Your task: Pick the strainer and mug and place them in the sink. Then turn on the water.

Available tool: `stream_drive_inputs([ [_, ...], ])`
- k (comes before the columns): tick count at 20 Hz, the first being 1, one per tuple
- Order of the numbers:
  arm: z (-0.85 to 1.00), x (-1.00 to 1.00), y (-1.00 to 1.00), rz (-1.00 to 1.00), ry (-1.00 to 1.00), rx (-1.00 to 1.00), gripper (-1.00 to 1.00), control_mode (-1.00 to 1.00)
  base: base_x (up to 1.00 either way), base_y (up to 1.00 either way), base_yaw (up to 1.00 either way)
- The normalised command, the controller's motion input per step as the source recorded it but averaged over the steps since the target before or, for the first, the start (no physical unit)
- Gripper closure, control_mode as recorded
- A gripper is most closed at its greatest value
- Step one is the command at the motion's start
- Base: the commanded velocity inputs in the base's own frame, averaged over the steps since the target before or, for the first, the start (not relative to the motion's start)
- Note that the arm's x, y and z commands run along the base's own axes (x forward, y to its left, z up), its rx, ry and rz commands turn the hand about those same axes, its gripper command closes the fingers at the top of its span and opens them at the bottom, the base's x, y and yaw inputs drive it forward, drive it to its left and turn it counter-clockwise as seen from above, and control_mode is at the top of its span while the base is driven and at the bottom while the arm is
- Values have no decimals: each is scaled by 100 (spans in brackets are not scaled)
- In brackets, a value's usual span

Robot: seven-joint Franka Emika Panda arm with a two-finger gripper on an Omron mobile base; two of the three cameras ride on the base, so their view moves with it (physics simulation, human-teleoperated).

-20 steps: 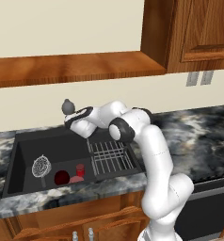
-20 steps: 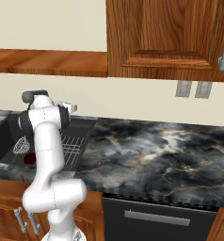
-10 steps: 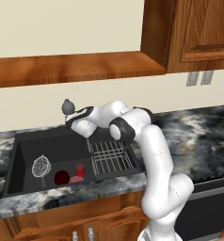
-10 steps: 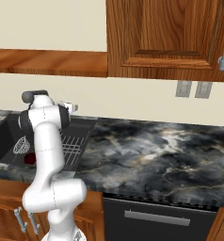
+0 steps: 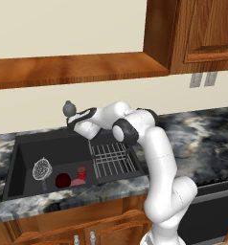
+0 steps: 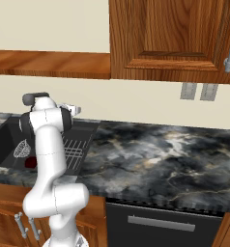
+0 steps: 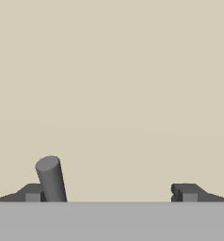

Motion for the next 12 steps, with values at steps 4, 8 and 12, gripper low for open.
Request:
stream_drive_inputs([
  [4,0,0,-24,2,0,1,-100,-100,0,0,0],
  [8,0,0,-25,2,0,1,-100,-100,0,0,0],
  [12,0,0,-28,2,0,2,-100,-100,0,0,0],
])
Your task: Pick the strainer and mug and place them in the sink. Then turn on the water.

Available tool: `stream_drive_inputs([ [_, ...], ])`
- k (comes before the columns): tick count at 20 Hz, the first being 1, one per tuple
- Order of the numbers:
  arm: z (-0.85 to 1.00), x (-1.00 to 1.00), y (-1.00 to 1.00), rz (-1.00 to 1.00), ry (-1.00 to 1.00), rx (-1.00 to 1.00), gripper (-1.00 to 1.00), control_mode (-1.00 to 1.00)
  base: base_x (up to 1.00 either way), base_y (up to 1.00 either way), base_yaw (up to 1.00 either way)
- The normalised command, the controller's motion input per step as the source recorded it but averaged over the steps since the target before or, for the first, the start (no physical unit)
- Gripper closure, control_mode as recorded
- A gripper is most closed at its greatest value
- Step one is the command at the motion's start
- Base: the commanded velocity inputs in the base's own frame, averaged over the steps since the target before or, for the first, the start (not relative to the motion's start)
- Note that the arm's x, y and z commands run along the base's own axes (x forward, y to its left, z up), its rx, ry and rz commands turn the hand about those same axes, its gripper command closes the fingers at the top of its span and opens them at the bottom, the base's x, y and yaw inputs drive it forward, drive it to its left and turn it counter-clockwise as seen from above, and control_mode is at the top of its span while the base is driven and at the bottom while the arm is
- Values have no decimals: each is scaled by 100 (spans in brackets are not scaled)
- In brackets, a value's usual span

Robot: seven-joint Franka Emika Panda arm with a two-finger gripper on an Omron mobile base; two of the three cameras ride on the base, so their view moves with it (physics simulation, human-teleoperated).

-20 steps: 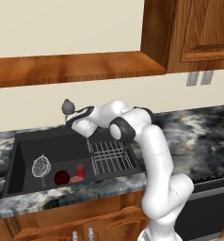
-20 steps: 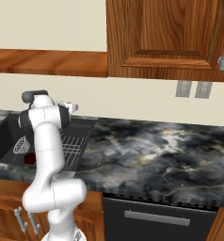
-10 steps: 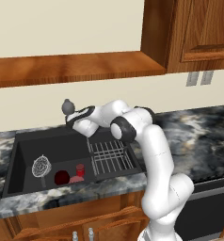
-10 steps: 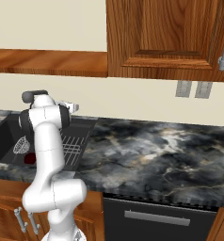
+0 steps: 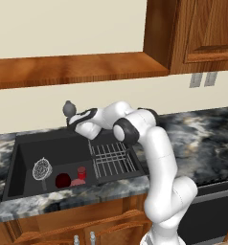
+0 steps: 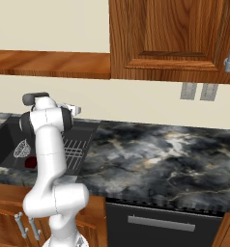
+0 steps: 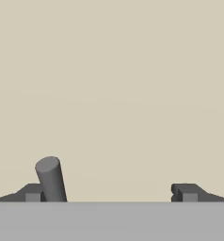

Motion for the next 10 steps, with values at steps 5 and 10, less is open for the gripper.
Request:
stream_drive_inputs([
  [5,0,0,-27,2,0,2,-100,-100,0,0,0],
  [10,0,0,-28,1,0,1,-100,-100,0,0,0],
])
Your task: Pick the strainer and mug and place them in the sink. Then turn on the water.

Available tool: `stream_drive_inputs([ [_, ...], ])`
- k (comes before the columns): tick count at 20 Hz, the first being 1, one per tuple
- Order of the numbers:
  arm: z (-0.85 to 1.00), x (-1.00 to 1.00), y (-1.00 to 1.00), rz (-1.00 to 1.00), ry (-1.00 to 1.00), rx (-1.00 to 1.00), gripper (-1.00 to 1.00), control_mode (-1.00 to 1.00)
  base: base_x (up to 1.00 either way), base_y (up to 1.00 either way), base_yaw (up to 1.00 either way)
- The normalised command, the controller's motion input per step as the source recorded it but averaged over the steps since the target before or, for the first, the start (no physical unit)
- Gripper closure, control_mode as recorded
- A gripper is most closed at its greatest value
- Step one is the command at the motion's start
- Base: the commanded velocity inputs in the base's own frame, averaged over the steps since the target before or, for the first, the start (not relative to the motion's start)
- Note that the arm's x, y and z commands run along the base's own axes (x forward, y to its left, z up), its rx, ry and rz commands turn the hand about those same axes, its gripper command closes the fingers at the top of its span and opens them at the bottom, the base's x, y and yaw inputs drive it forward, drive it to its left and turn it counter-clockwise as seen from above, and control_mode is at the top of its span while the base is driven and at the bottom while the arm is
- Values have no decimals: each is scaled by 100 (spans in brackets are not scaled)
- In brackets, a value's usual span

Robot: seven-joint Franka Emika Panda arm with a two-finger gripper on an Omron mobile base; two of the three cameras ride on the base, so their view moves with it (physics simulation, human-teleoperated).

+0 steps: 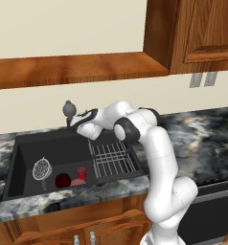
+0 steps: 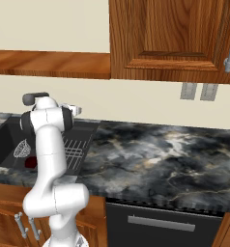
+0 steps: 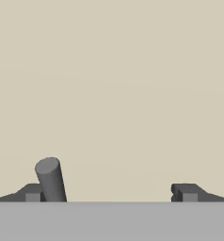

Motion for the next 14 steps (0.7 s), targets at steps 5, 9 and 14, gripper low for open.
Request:
stream_drive_inputs([
  [5,0,0,-38,0,0,3,-100,-100,0,0,0],
  [9,0,0,-49,1,1,6,-100,-100,0,0,0],
  [14,0,0,-49,1,2,6,-100,-100,0,0,0],
])
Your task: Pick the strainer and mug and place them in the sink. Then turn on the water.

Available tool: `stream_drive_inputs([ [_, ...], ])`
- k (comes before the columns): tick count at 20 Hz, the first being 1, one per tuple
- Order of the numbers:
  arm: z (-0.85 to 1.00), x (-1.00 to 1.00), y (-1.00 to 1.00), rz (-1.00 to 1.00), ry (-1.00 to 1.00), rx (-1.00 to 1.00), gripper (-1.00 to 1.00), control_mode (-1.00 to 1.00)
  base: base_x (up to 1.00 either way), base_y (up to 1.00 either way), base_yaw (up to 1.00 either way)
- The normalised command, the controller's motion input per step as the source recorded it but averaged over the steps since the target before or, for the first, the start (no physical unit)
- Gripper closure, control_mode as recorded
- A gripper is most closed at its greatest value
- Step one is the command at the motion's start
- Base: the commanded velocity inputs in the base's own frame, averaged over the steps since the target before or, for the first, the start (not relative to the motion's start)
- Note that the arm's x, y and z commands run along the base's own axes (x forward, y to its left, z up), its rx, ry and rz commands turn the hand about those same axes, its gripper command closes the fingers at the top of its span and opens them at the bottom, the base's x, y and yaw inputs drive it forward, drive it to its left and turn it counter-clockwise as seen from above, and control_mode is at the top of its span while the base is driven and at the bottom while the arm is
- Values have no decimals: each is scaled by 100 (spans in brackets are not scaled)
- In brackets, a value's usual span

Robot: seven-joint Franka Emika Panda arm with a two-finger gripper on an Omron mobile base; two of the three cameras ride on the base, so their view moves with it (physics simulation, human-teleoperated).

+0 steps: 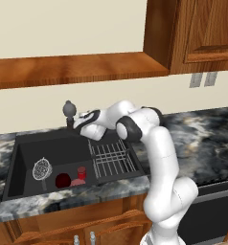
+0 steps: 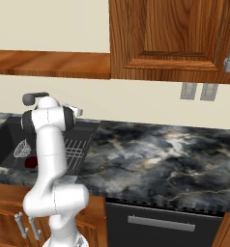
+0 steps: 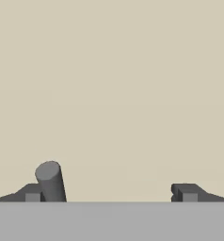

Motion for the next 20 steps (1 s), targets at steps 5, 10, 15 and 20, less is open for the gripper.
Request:
stream_drive_inputs([
  [5,1,0,-51,1,4,7,-100,-100,0,0,0],
  [10,0,0,-49,2,5,7,-100,-100,0,0,0],
  [15,0,0,-48,2,1,3,-100,-100,0,0,0],
  [20,0,0,-46,1,0,0,-100,-100,0,0,0],
])
